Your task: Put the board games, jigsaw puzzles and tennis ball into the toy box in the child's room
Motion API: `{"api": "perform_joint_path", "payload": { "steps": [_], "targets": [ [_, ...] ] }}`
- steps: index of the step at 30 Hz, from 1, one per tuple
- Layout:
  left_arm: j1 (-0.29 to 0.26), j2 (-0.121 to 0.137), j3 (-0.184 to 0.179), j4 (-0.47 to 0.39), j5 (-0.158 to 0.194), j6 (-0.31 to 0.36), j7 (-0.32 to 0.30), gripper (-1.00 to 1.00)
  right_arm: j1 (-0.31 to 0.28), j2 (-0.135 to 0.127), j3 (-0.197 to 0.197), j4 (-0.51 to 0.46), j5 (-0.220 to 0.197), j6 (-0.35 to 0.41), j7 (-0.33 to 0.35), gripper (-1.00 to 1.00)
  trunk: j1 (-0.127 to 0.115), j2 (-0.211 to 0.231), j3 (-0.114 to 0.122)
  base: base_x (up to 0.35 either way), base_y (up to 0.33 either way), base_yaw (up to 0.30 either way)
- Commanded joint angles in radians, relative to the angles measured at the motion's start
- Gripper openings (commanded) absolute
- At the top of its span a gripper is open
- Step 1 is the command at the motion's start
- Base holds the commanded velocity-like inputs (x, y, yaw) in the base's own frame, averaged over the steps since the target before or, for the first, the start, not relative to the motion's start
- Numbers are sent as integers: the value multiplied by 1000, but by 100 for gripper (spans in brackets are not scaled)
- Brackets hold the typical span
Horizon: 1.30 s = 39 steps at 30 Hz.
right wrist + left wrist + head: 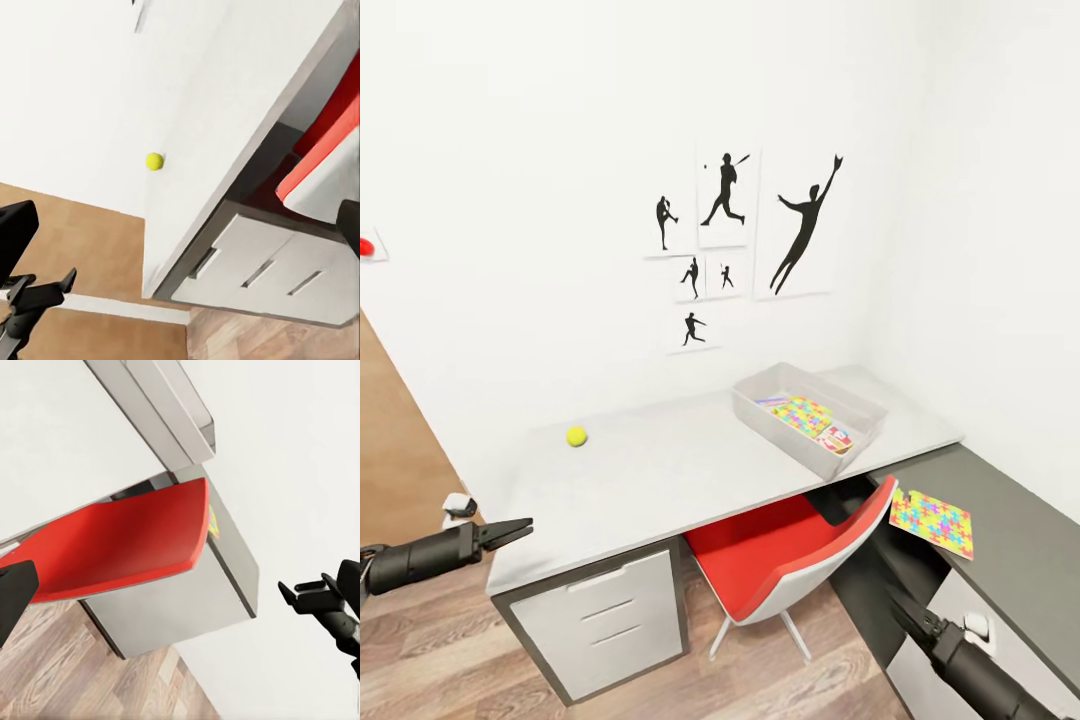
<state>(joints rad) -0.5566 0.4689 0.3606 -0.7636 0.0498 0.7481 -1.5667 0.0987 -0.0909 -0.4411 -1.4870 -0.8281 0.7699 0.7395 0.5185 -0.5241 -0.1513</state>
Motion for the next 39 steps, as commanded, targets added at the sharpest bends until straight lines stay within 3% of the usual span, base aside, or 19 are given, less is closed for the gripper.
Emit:
{"api": "perform_joint_path", "payload": {
  "steps": [1, 5, 9, 17, 25, 33, 35, 39],
  "targets": [
    [0, 0, -6, -7, -1, 19, -4, 100, -6, 6, 0, 1, -4, 0, -17, 100, 4, -9, -5, 0, 0, 0],
    [0, 0, -42, -39, -1, 52, -4, 100, -28, 43, 3, 3, -6, -20, -96, 100, 20, -37, -17, 0, 0, 0],
    [1, 0, -51, -47, -1, 62, -4, 100, -33, 58, 6, 4, -8, -25, -115, 100, 35, -65, -30, 0, 0, 0],
    [1, -1, -53, -51, -1, 77, -4, 100, -36, 63, 7, 4, -9, -37, -122, 100, 66, -121, -55, 0, 0, 0],
    [0, -10, -54, -62, -1, 86, -4, 100, -40, 62, 1, 5, -8, -110, -137, 100, 96, -177, -80, 0, 0, 0],
    [0, -46, -54, -128, -3, 152, -4, 100, -45, 62, -4, 5, -9, -123, -183, 100, 127, -233, -105, 0, 0, 0],
    [0, -53, -57, -135, -4, 161, -4, 100, -47, 63, -4, 5, -18, -139, -204, 100, 135, -247, -111, 0, 0, 0],
    [-1, -69, -71, -144, -5, 182, -4, 100, -70, 63, -2, 5, -74, -244, -253, 100, 150, -275, -124, 0, 0, 0]
  ]
}}
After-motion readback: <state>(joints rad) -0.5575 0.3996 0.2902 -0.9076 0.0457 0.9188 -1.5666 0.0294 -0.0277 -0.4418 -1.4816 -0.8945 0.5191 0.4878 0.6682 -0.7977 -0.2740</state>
